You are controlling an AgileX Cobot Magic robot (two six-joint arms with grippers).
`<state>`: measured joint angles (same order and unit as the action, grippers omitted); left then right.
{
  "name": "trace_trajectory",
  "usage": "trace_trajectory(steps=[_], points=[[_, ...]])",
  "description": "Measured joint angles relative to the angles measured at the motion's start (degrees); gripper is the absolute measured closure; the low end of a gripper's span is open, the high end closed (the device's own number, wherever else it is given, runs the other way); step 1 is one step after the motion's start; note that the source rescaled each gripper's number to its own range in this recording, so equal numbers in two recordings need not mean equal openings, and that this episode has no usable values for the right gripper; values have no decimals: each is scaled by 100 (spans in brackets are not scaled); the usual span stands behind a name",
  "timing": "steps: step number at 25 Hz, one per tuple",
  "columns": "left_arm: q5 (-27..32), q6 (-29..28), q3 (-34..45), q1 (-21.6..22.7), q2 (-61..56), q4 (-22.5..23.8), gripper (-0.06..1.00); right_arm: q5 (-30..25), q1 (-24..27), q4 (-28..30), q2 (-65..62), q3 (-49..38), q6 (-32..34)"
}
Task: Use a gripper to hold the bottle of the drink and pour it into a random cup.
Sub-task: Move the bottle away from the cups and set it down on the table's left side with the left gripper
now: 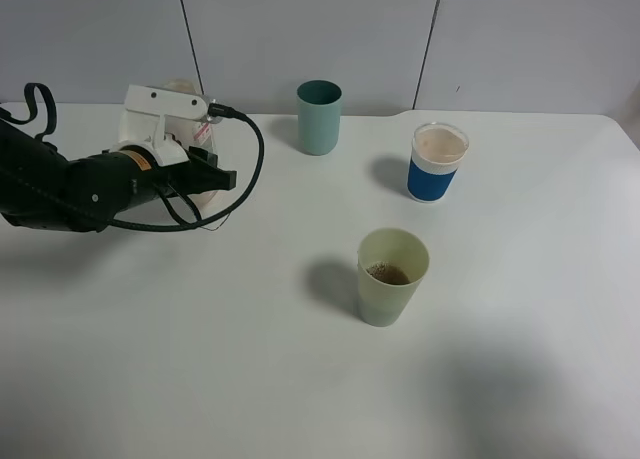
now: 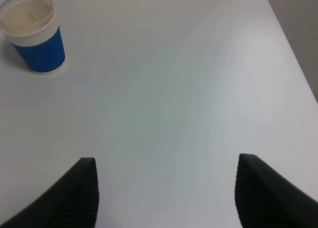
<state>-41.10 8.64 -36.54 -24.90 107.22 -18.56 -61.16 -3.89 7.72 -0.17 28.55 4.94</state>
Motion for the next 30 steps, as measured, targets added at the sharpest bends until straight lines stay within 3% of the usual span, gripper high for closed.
trace_trajectory(steps=[5, 20, 30], points=[[-554, 0, 285, -175, 239, -263, 90, 0, 0, 0, 0, 0, 0], [-1137, -1, 316, -182, 783, 188, 90, 0, 0, 0, 0, 0, 0], [-1188, -1, 316, -182, 801, 313, 90, 0, 0, 0, 0, 0, 0]])
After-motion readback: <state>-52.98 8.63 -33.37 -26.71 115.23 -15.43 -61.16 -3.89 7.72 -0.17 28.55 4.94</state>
